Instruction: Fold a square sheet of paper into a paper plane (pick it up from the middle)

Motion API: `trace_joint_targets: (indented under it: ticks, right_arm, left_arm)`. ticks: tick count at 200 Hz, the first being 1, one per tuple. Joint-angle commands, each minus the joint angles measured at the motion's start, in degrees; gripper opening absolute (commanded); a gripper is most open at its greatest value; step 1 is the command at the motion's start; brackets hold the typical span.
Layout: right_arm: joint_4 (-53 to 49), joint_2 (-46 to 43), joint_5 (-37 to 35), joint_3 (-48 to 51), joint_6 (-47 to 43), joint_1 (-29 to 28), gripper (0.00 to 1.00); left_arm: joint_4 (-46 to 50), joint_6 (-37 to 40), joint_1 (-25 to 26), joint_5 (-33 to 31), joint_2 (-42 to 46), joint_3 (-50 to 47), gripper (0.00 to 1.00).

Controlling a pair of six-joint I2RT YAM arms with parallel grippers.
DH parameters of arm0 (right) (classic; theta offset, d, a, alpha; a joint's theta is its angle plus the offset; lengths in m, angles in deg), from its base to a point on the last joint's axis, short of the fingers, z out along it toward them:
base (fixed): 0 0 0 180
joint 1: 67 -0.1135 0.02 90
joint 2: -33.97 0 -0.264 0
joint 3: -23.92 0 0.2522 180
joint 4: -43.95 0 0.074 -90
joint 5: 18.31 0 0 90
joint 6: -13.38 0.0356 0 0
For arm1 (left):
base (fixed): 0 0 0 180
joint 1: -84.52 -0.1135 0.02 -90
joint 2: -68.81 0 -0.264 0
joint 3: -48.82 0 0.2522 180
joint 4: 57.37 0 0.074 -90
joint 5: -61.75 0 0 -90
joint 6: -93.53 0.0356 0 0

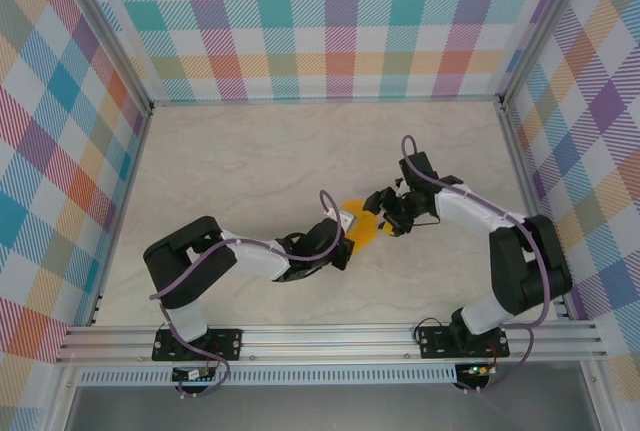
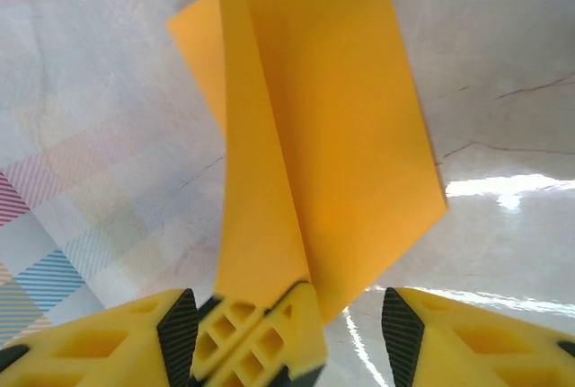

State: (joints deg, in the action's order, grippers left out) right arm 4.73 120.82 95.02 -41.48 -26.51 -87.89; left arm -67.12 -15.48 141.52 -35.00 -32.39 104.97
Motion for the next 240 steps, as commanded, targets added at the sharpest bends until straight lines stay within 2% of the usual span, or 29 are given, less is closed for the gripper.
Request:
trace_joint_targets:
  ticks: [1, 41, 86, 240]
  right_arm:
    - [3.24, -3.64, -2.57, 2.61, -6.21, 0.32, 0.61]
    - [8.34, -5.55, -1.36, 7.19, -11.55, 0.32, 0.62]
    - [12.99, -2.52, 2.22, 9.19, -12.75, 0.23, 0.61]
    - [17.52, 10.98, 4.0, 2.7, -14.58, -3.47, 0.53]
  left_arm:
    - [-3.79, -5.1, -2.48, 7.13, 0.41, -1.17, 0.07]
    - [-8.55, -12.25, -6.1, 15.44, -1.67, -2.1, 0.06]
    - [-13.88, -19.85, -9.14, 21.49, -4.29, -2.81, 0.06]
    - [-14.78, -27.38, -12.23, 25.72, -6.39, -1.52, 0.06]
